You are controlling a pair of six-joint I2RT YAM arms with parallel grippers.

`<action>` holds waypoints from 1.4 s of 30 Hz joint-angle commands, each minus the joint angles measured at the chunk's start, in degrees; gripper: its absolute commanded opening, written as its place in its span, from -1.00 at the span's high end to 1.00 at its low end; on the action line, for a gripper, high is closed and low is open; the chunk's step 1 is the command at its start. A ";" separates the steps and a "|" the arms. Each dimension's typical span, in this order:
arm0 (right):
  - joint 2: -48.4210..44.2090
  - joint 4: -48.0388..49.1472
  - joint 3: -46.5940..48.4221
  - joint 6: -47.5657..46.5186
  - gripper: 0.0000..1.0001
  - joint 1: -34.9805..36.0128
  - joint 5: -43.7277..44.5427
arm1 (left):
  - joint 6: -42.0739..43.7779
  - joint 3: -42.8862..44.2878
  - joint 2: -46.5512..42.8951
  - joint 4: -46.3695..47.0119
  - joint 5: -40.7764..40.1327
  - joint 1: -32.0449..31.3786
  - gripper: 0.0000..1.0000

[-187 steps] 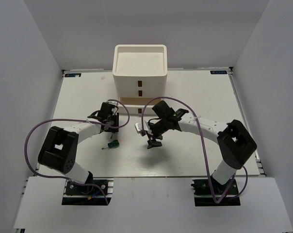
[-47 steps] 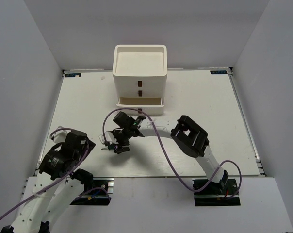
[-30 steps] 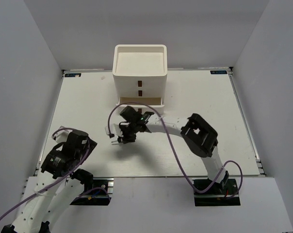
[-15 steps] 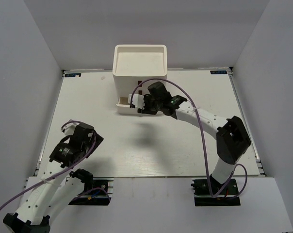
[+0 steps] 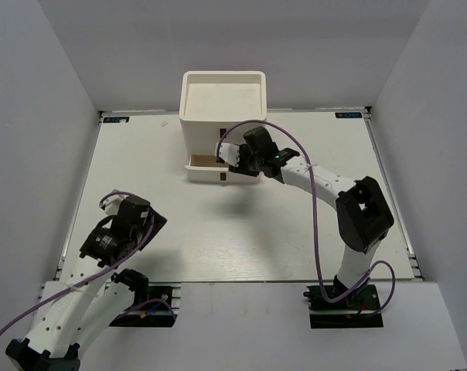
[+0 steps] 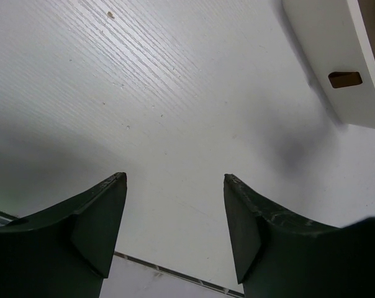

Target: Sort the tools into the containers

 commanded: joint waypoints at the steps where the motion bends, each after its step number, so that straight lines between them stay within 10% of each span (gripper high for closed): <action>1: 0.97 3.69 1.92 -1.64 1.00 -0.41 0.51 | 0.52 -0.41 -1.07 0.51 0.64 0.26 -0.47; 11: 4.66 4.57 4.28 -6.03 0.95 -0.41 0.59 | 0.52 -0.94 -1.07 1.04 1.16 0.26 -0.47; 18: 4.23 3.61 4.56 -6.12 0.04 -0.76 0.16 | 0.52 -1.47 -1.60 1.74 1.69 0.26 -0.47; 25: 3.26 3.70 4.12 -5.42 -0.16 -0.68 -0.02 | 1.05 -1.47 0.24 2.80 2.22 0.26 -0.47; 28: 1.86 2.30 4.47 -3.84 0.17 -0.85 -1.94 | 1.05 -1.47 0.25 3.32 2.22 0.26 -0.47; 29: 1.16 1.59 4.39 -3.14 0.93 -1.03 -3.17 | 1.05 -1.47 0.25 3.32 2.22 0.26 -0.47; 30: 0.28 0.89 4.30 -1.92 1.00 -1.55 -6.84 | 1.05 -1.47 0.25 3.32 2.22 0.26 -0.47; 35: 0.97 -17.56 6.40 -7.60 1.00 -2.61 -29.68 | 1.05 -1.99 0.25 3.85 2.22 0.26 -0.47; 42: 10.20 -12.93 11.24 0.11 1.00 -0.59 -20.52 | 1.57 -1.38 0.25 3.24 2.22 0.26 -0.47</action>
